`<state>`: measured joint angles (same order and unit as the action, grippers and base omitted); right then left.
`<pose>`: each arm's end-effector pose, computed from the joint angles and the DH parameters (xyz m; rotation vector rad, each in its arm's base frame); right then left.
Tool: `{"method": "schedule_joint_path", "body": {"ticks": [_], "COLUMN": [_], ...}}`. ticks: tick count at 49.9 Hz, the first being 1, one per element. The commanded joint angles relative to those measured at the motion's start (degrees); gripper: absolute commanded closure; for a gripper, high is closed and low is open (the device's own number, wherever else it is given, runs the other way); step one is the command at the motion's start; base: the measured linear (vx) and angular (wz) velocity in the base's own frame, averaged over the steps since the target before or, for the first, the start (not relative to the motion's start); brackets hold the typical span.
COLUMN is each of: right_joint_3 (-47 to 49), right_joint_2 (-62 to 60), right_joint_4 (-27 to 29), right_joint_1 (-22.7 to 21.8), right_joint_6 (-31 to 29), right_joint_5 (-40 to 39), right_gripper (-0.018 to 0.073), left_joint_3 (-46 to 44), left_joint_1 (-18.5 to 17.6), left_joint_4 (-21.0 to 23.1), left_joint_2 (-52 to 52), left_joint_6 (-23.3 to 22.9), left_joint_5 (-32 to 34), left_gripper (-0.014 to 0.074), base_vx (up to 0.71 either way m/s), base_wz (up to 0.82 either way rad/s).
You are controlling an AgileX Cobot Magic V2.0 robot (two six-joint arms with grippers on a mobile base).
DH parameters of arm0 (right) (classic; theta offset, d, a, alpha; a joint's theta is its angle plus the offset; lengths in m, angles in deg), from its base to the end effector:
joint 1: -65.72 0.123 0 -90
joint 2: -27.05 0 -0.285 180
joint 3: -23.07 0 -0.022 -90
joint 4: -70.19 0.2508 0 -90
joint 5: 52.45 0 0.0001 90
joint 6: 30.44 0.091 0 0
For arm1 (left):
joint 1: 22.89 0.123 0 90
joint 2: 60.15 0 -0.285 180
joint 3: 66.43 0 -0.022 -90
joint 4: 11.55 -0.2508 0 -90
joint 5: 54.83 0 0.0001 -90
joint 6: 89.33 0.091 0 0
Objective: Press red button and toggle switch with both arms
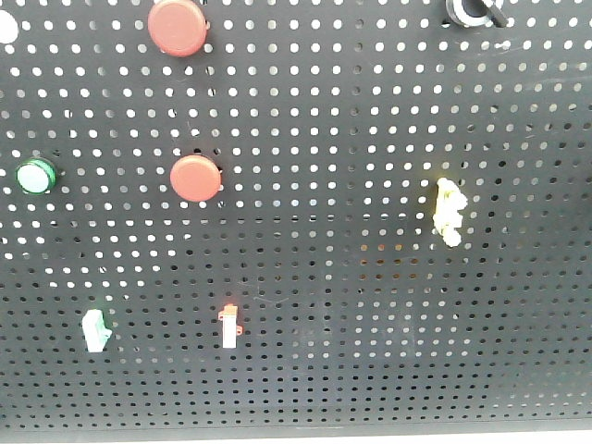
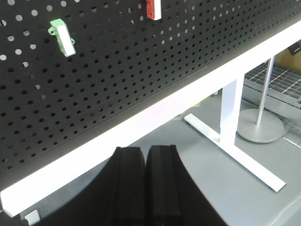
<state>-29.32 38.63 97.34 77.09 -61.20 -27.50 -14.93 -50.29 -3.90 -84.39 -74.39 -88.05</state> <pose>0.0217 0.0223 0.3155 -0.3791 1.4660 0.2237 0.0535 -0.0352 0.2939 0.6356 1.7984 -0.2928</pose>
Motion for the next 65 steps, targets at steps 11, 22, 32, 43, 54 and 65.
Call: {"method": "schedule_joint_path", "body": {"ticks": [11,22,32,43,54,65], "right_joint_3": [1.4,1.4,1.4,1.4,1.4,1.4], "right_joint_2": [1.1,1.1,1.1,1.1,1.1,1.1], "right_joint_4": [0.3,0.3,0.3,0.3,0.3,0.3], "right_joint_1": [-0.2,-0.2,-0.2,-0.2,-0.2,-0.2], "right_joint_6": [-0.1,-0.1,-0.1,-0.1,-0.1,-0.1], "right_joint_5": [-4.0,-4.0,-3.9,-4.0,-4.0,-4.0], "right_gripper": [0.0562,0.0562,0.0562,0.0562,0.0562,0.0562], "left_joint_3": [6.3,20.0,30.0,29.3,29.3,29.3], "left_joint_1": [5.6,17.6,21.9,21.5,21.5,21.5], "left_joint_4": [-3.6,-4.0,-4.2,-8.0,-8.0,-8.0], "left_joint_2": [8.1,18.4,18.2,18.2,18.1,18.1], "left_joint_6": [-0.6,-4.8,-13.2,-14.1,-14.1,-14.1], "left_joint_5": [11.3,21.9,32.5,29.5,29.6,29.6], "left_gripper": [0.0595,0.0595,0.0595,0.0595,0.0595,0.0595], "base_vx": [0.00,0.00,0.00,0.00,0.00,0.00], "base_wz": [0.00,0.00,0.01,0.00,0.00,0.00]}}
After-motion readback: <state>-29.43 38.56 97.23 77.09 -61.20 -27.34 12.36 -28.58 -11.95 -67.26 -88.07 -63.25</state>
